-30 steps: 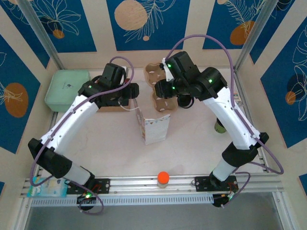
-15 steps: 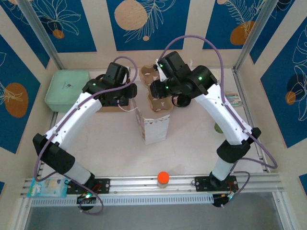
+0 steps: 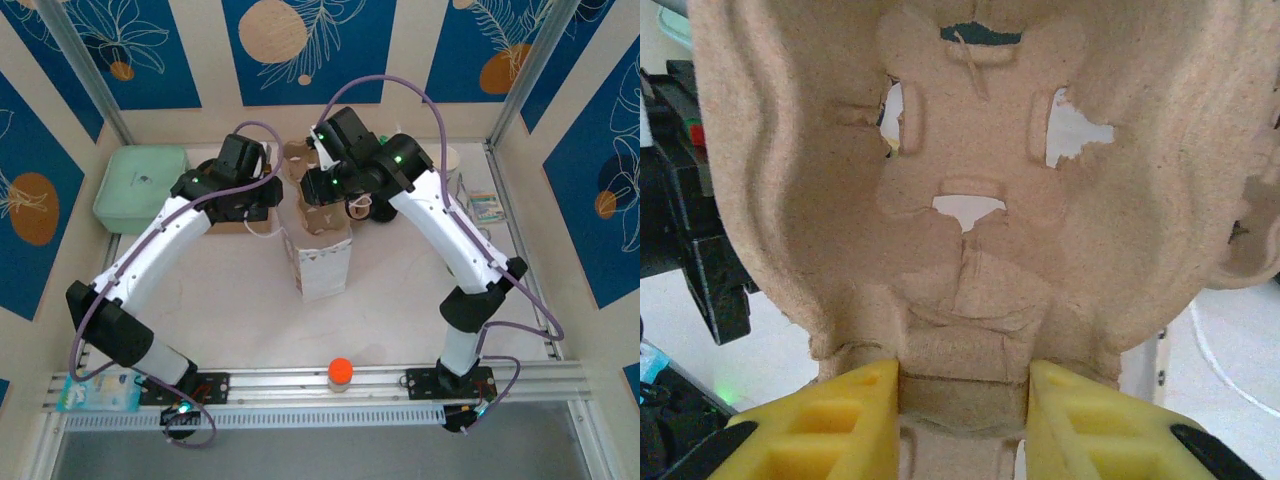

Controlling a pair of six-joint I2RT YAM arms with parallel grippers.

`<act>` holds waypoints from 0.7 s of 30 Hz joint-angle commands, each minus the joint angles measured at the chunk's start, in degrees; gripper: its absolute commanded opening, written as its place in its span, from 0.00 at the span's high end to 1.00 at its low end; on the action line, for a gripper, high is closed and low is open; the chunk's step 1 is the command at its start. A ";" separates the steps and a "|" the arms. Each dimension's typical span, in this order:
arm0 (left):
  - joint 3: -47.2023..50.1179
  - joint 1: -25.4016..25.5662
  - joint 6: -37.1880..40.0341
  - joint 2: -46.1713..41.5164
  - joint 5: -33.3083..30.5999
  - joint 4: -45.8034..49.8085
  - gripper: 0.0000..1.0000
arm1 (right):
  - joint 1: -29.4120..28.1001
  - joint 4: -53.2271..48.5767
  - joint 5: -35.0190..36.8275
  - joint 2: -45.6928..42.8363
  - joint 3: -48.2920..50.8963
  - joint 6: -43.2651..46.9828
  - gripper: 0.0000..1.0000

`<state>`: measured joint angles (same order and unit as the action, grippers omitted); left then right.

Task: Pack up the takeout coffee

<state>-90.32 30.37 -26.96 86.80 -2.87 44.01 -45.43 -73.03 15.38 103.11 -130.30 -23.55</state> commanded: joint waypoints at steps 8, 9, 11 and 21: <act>2.78 -1.43 -2.80 -3.74 5.64 -3.24 0.79 | 0.42 1.64 -1.89 1.13 1.56 -0.98 0.69; 3.10 -1.54 -3.00 -3.83 6.22 -3.55 0.80 | 0.47 1.75 -1.93 1.21 1.78 -0.97 0.70; 3.56 -1.64 -3.31 -3.92 6.78 -4.00 0.81 | 0.52 1.70 -1.53 1.47 1.83 -0.88 0.70; 5.33 -2.20 -4.80 -4.88 8.36 -5.58 0.86 | -0.53 1.14 3.35 1.84 3.48 0.03 0.71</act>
<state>-85.84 28.93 -30.85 83.70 3.66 38.76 -45.39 -71.61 16.93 104.27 -127.39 -23.92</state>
